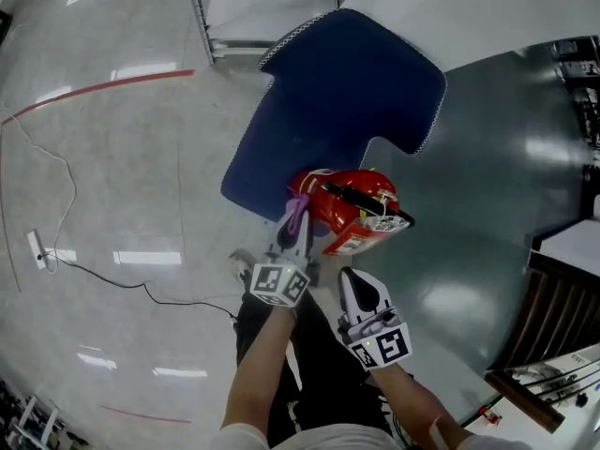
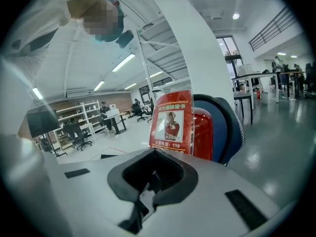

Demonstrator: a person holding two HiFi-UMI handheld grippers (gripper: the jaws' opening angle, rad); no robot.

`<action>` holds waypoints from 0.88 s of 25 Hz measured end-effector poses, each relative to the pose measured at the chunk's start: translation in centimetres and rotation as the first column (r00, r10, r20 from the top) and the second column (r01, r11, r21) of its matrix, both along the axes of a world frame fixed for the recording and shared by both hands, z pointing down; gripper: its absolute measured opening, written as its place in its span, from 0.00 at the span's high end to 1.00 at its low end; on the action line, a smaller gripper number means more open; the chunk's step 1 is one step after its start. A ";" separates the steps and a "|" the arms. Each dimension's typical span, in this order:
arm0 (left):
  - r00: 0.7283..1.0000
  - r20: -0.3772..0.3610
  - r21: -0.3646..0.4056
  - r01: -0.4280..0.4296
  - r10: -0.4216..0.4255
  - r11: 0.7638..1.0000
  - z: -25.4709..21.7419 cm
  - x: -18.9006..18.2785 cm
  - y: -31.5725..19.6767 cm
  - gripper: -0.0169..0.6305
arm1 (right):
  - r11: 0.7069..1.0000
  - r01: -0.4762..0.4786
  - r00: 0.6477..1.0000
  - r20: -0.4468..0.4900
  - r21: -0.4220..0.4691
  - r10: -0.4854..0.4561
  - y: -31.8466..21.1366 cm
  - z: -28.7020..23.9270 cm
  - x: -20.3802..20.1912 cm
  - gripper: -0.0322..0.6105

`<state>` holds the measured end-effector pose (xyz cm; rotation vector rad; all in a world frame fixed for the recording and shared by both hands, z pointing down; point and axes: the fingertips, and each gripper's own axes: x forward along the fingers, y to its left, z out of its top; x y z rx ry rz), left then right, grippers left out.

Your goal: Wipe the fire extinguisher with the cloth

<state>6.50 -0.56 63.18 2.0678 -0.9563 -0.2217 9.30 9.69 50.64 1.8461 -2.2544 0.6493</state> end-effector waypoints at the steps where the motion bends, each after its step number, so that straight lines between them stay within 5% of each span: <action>1: 1.000 -0.018 0.013 0.002 -0.002 1.000 -1.4 -0.1 0.0 0.90 | 1.000 -0.004 1.000 -0.002 0.004 0.004 0.1 -0.5 0.0 0.93; 6: 0.994 -0.108 0.066 0.020 -0.013 0.998 -7.8 -0.4 -0.6 0.90 | 0.999 -0.025 1.000 -0.012 0.045 0.026 -0.2 -3.1 -0.1 0.93; 22: 0.967 -0.243 0.145 -0.044 0.078 0.988 -17.5 -1.6 1.7 0.90 | 0.996 -0.020 0.998 -0.060 0.081 0.025 0.3 -7.6 -2.1 0.93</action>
